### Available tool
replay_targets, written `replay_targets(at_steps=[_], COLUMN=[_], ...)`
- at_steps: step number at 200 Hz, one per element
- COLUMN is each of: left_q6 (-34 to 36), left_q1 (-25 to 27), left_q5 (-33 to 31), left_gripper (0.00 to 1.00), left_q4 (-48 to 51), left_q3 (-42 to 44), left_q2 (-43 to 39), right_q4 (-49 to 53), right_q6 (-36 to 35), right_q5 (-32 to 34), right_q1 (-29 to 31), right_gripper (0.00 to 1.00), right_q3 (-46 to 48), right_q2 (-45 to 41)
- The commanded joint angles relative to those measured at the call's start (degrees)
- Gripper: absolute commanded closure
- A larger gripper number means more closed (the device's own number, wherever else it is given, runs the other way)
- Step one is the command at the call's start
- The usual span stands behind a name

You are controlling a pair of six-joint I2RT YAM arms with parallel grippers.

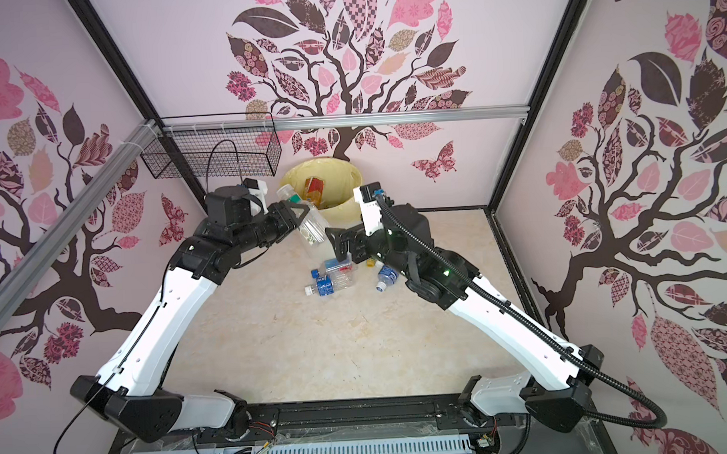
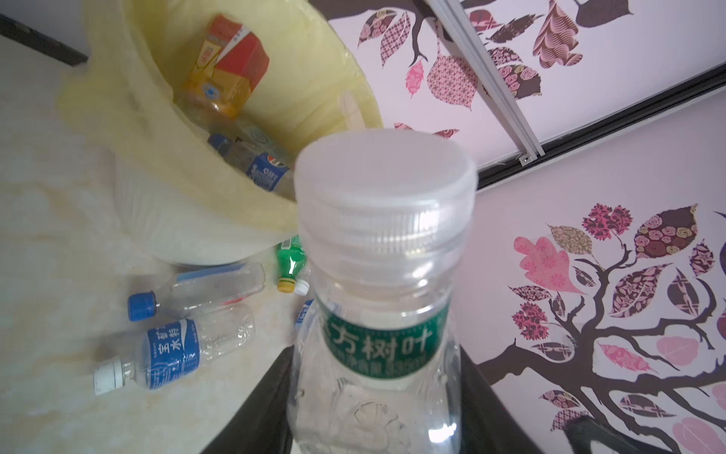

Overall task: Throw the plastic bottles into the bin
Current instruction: 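Carry the green-labelled bottle over the bin with the left gripper and open it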

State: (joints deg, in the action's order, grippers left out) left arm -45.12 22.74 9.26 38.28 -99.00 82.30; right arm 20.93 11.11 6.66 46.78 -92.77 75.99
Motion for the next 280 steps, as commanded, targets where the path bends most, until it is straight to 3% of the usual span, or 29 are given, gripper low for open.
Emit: replay_targets(at_steps=[1, 40, 93, 145, 177, 185, 202, 218, 280], left_q6=[4.83, 6.80, 8.73, 7.66, 3.78, 2.07, 1.86, 1.80, 2.21], left_q1=[-0.46, -0.77, -0.77, -1.06, -2.93, -3.43, -3.74, -3.58, -3.20], left_q5=[-4.27, -9.40, -15.47, -19.69, -17.43, -16.46, -14.27, -11.88, -9.74], left_gripper=[0.55, 0.56, 0.56, 0.56, 0.55, 0.49, 0.21, 0.03, 0.03], left_q4=[3.80, -0.49, -16.00, -16.31, -16.54, -13.70, -9.22, -9.11, -8.36], left_q3=[-10.94, -22.54, -22.34, -24.57, -26.30, -28.34, -33.08, -33.50, -28.57], left_q2=[4.14, 10.76, 12.89, 18.48, 25.74, 28.36, 31.89, 32.10, 25.88], right_q4=[7.18, 0.63, -2.94, -2.44, -0.85, 0.10, 1.70, 1.44, 2.78], right_q6=[-5.48, -8.52, -9.94, -8.88, -6.69, -5.81, -4.36, -3.59, -1.67], right_q5=[2.44, 5.01, 8.45, 12.27, 11.51, 11.68, 11.07, 10.92, 10.67], right_q1=[-0.07, -0.56, -0.62, -0.58, -1.10, -1.19, -1.43, -1.52, -2.38], right_gripper=[0.00, 0.00, 0.00, 0.00, 0.01, 0.01, 0.00, 0.01, 0.00], right_q3=[-6.85, -9.03, -13.19, -15.85, -15.50, -15.73, -16.03, -14.06, -11.81], right_q2=[3.73, 6.08, 9.03, 10.77, 11.15, 11.27, 11.00, 10.00, 9.02])
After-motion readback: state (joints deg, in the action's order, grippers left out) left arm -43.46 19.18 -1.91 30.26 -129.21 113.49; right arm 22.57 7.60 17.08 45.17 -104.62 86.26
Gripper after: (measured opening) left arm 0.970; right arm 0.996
